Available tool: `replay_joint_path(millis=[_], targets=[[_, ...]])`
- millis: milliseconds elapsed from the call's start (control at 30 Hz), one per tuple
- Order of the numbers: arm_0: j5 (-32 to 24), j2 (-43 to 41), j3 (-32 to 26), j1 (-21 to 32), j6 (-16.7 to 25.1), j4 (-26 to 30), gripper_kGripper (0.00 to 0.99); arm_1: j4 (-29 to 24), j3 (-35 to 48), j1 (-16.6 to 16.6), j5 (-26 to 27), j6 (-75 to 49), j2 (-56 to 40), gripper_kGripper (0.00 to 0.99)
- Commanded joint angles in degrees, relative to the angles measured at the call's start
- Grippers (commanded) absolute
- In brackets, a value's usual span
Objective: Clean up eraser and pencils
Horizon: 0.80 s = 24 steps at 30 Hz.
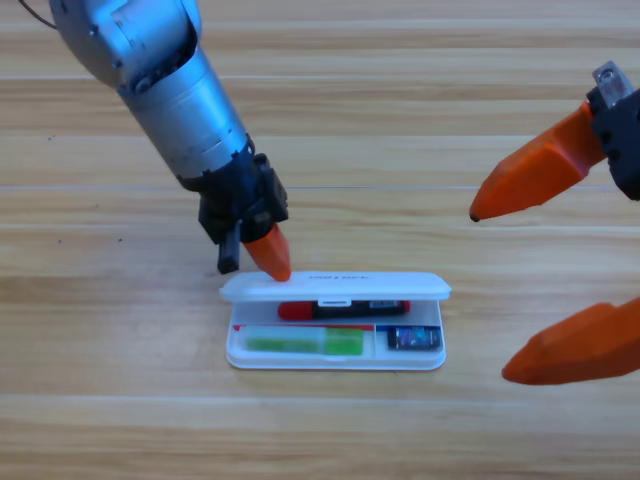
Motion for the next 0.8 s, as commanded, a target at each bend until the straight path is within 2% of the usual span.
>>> replay_joint_path(millis=[33,800], targets=[[-1.0,1.0,3.3,-1.9,-0.3,-2.5,0.000,-0.7,1.7,1.2,0.8,0.4,1.5,0.945],[-1.0,1.6,8.3,-2.7,0.0,-7.0,0.000,-0.7,1.7,1.2,1.1,0.4,2.0,0.945]])
